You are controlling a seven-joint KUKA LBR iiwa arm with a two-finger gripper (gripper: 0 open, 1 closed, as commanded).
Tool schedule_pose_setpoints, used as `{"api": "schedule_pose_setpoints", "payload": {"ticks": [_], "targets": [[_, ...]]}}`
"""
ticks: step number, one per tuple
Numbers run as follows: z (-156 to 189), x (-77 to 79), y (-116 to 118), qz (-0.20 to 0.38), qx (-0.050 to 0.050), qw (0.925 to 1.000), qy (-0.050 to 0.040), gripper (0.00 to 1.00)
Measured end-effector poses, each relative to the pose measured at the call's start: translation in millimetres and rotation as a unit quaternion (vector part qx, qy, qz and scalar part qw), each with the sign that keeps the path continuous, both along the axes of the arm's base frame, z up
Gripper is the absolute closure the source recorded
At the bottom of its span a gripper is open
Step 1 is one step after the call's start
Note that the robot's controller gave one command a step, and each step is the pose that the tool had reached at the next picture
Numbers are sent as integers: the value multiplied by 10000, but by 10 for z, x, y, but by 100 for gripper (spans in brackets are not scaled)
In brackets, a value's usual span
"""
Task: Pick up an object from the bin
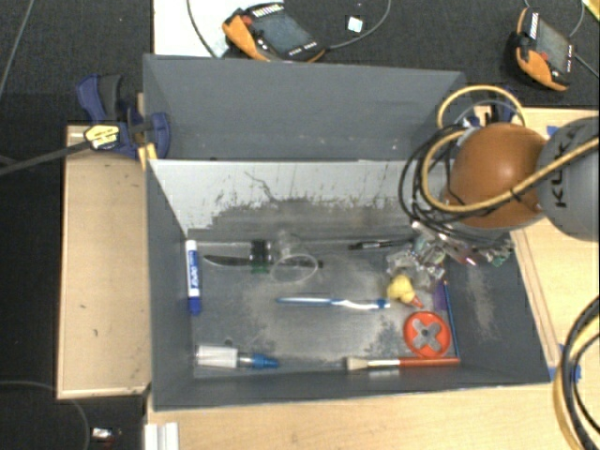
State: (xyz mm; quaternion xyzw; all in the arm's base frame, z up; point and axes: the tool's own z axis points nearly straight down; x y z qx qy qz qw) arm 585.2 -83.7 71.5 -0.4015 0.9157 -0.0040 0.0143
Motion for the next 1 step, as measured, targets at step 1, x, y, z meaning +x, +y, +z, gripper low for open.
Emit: {"api": "schedule_pose_setpoints", "payload": {"ticks": [1], "targets": [[-3,29,-5,-28,5,10000,-7,100]]}}
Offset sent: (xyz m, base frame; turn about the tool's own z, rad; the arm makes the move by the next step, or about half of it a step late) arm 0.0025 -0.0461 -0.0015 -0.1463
